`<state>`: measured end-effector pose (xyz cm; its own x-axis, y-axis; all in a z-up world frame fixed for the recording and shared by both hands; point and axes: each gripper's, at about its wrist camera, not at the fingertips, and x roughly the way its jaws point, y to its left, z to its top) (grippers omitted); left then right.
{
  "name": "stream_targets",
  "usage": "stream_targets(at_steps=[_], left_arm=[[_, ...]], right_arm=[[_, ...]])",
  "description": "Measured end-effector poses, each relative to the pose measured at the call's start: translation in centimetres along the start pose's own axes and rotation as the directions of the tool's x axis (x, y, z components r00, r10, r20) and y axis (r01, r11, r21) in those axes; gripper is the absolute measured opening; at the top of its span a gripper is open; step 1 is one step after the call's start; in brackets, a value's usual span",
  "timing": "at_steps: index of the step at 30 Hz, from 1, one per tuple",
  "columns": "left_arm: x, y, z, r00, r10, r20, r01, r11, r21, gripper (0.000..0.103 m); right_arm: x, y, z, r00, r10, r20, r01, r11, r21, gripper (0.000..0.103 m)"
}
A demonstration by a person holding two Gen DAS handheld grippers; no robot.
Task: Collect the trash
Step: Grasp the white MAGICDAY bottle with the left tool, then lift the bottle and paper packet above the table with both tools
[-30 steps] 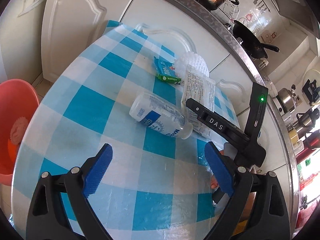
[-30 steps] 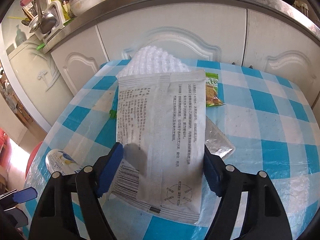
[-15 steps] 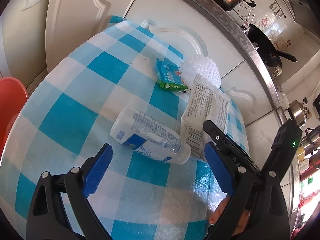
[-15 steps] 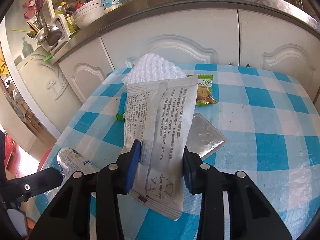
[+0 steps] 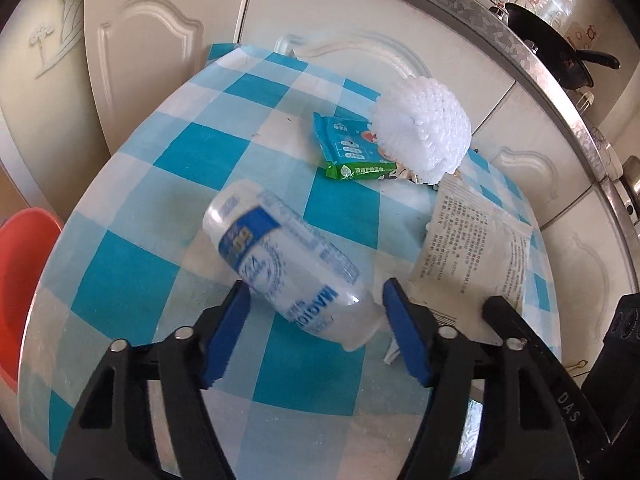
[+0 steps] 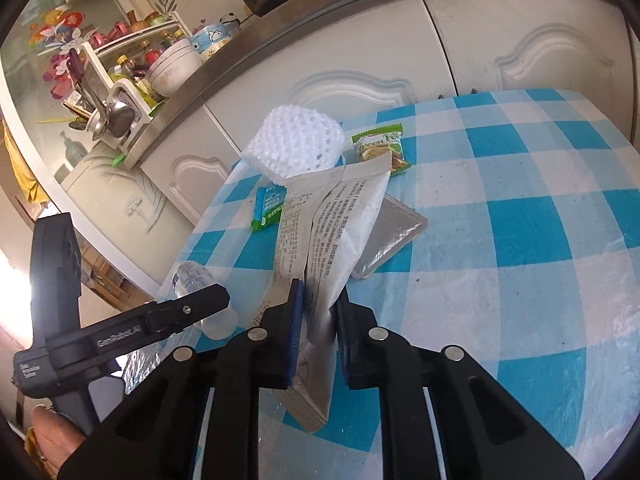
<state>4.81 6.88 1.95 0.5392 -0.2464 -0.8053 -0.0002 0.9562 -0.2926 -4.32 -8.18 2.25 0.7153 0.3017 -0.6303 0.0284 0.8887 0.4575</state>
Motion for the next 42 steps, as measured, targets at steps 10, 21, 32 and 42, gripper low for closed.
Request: stream_targets(at_steps=[10,21,32,42], left_arm=[[-0.3,1.1,-0.5,0.999,-0.013,0.030,0.012,1.000,0.016,0.034],[-2.9,2.3,-2.8,0.996,-0.077,0.041,0.076,0.996,0.038,0.034],[-6.5,4.2,-5.7,0.990,-0.131,0.046,0.128,0.990,0.065,0.033],[-9.6,5.6,-7.0,0.981,-0.177,0.075,0.172,0.983,0.063,0.032]], right_arm=[[-2.9,-2.0,-1.5,1.000,0.019,0.017,-0.021,0.995,0.102,0.013],[-5.8,-2.5,-3.3,1.000,-0.011,0.025,0.007,0.988,0.153,0.012],[-8.5,-0.9,-4.5,0.999,-0.033,0.041,0.027,0.989,0.142,0.012],[-10.1,2.2,-5.0,0.998,-0.028,0.054,0.023,0.995,0.097,0.011]])
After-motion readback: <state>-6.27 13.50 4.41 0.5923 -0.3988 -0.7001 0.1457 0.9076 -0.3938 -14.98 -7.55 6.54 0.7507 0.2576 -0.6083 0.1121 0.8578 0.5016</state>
